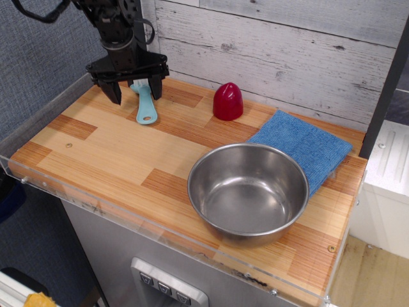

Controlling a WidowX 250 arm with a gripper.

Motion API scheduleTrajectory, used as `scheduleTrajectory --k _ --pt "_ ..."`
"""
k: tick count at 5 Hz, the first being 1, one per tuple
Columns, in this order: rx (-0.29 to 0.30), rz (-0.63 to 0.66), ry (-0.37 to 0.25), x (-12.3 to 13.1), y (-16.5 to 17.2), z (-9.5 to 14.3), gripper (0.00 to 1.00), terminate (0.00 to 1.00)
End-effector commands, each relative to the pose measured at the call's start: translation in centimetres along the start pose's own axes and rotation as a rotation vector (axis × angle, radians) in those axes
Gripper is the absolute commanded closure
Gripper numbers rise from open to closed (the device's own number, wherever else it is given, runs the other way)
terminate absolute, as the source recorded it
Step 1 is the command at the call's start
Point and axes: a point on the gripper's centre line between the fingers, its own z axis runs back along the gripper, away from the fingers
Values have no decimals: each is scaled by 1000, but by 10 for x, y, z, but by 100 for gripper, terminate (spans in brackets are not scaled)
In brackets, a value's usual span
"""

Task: Move brush to the bottom left corner

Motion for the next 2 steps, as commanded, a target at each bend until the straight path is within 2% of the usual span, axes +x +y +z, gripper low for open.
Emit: scheduleTrajectory --k 1,2 --pt "33 -1 -23 5 7 -1 0 0" --pt "34 -2 -28 3 9 -3 0 0"
